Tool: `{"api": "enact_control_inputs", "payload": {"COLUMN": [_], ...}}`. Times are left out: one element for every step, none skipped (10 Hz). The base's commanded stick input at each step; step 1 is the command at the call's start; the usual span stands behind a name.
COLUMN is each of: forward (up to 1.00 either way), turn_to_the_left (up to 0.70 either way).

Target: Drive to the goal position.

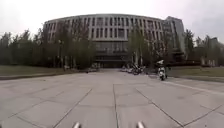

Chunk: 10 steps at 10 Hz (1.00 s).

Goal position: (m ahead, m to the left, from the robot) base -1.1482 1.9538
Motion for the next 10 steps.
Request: {"api": "enact_control_inputs", "payload": {"forward": [0.50, 0.50, 0.50, 0.50, 0.50, 0.50, 0.50, 0.50, 0.50, 0.50], "turn_to_the_left": [0.00, 0.00, 0.00, 0.00, 0.00, 0.00, 0.00, 0.00, 0.00, 0.00]}}
